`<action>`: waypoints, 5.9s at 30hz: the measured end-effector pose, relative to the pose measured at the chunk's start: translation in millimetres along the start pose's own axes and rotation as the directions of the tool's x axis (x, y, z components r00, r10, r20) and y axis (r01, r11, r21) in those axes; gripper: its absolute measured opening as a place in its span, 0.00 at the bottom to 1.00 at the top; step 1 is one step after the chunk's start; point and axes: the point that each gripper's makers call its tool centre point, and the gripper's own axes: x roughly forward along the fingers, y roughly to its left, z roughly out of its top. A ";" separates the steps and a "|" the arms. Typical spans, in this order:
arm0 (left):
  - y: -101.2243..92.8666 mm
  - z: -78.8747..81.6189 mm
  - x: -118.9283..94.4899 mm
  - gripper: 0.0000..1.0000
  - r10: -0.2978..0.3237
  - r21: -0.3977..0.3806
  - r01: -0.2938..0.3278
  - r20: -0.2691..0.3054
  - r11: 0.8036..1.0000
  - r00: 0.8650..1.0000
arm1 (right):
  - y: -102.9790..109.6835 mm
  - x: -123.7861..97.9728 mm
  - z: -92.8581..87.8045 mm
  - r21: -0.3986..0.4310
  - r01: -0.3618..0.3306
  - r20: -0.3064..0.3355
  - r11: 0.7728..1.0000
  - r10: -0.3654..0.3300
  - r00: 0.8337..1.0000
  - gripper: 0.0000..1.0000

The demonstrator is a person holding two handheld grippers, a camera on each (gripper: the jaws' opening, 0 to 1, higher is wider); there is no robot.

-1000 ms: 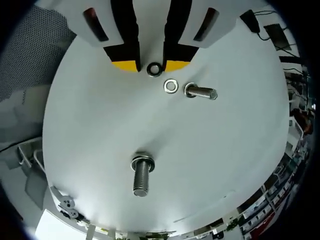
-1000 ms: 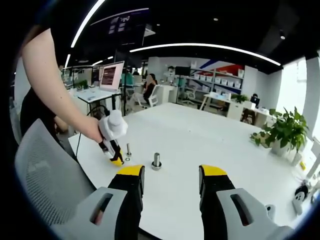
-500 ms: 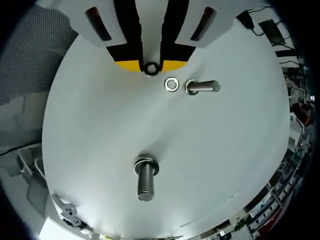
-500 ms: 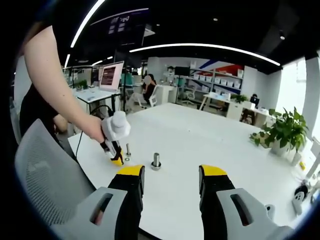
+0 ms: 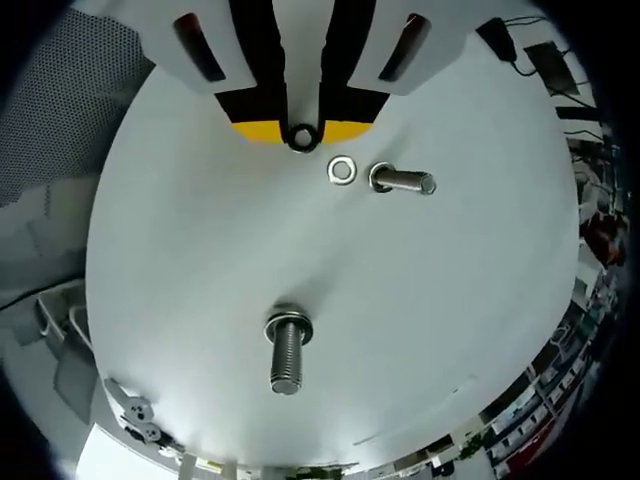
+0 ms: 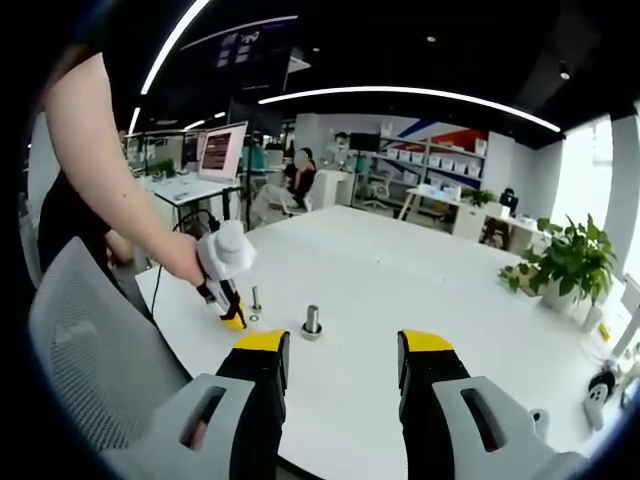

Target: Place the washer onto the threaded stud by aligning its center hole with the stud, sliding it down to the base, and recovering from edge contact or off-axis alignment until the washer reaches the visible bottom stop.

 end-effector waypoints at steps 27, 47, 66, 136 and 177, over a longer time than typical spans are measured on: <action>30.6 13.0 -36.6 0.09 0.069 -0.029 -0.066 0.114 0.997 0.991 | 2.5 0.8 0.4 -0.007 -0.013 0.000 1.000 0.013 1.000 0.44; 60.2 43.1 -50.8 0.09 0.129 0.040 -0.136 0.149 0.990 0.980 | 5.8 -0.3 8.1 0.034 -0.031 0.040 0.999 0.030 0.999 0.47; 48.0 44.5 -49.9 0.09 0.108 0.090 -0.115 0.079 0.989 0.991 | 7.1 0.2 7.5 0.042 -0.037 0.037 0.998 0.035 0.999 0.48; 50.7 14.2 -28.1 0.16 0.109 -0.173 -0.096 0.066 0.980 0.992 | 4.8 0.8 2.1 0.021 -0.024 0.009 1.000 0.023 1.000 0.46; 45.1 -1.4 -2.0 0.19 0.117 -0.192 -0.115 0.000 0.975 0.993 | 3.2 1.7 -0.2 0.025 -0.023 -0.001 0.999 0.023 1.000 0.46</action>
